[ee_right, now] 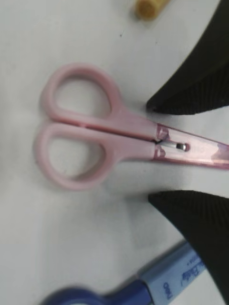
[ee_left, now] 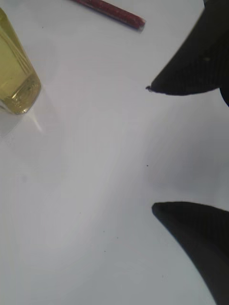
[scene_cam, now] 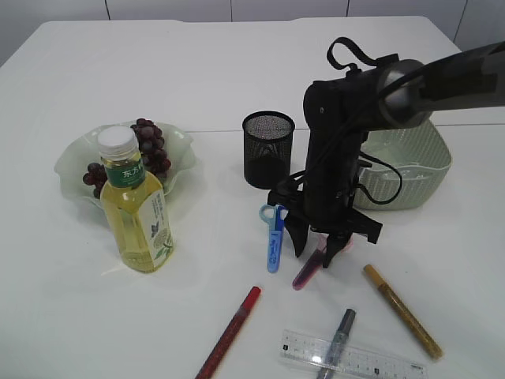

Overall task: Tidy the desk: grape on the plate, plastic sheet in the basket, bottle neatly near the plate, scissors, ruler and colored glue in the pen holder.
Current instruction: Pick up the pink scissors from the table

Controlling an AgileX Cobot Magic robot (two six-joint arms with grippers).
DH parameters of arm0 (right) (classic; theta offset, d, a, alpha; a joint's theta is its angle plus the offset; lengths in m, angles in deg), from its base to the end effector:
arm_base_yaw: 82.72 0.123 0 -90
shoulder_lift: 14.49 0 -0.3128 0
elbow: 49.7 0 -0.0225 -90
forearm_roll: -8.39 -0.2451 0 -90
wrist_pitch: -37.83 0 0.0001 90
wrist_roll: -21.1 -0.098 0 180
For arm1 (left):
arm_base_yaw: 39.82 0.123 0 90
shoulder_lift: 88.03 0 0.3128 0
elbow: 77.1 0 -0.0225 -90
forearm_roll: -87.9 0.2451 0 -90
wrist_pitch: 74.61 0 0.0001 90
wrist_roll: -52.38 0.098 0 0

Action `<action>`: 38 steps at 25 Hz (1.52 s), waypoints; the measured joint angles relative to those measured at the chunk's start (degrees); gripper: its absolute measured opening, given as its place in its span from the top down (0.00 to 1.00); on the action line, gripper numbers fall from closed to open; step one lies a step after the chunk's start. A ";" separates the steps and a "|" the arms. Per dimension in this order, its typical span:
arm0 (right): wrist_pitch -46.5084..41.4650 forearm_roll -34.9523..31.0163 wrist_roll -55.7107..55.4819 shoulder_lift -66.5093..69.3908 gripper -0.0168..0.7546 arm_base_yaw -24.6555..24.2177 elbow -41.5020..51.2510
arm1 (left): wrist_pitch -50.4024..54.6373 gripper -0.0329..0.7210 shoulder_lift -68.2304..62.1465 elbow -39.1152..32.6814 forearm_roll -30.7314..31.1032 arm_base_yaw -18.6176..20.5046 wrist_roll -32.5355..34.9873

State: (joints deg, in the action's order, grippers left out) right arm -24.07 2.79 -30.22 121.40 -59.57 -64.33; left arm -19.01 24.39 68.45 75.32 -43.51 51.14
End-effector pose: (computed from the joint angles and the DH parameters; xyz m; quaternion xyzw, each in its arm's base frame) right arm 0.4017 0.1809 0.1353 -0.2664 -0.9625 -0.0171 0.0476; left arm 0.1612 -0.0281 0.2943 -0.0223 0.9758 -0.1089 0.1883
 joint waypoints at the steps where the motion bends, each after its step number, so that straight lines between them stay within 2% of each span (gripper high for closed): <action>1: 0.27 -0.12 0.00 0.00 0.54 0.00 0.00 | 0.00 0.28 0.00 0.00 0.00 0.00 0.00; 5: 0.75 -0.21 -0.13 0.00 0.73 0.00 0.00 | 0.00 0.28 0.00 0.00 0.00 0.00 0.00; 7: 0.75 0.02 -0.20 0.00 0.77 0.00 0.00 | 0.00 0.28 0.00 0.00 0.00 0.00 0.00; 26: 0.17 2.17 3.65 -0.57 0.79 0.00 0.11 | -0.10 0.28 0.00 0.00 0.00 0.00 0.00; 38: 1.01 -0.57 13.23 -4.34 0.79 0.00 0.11 | -0.43 0.28 0.00 0.00 0.00 0.00 0.00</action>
State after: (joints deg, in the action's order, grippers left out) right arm -23.06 2.22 -16.98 117.06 -59.57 -64.22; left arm -19.44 24.39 68.45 75.32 -43.51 51.14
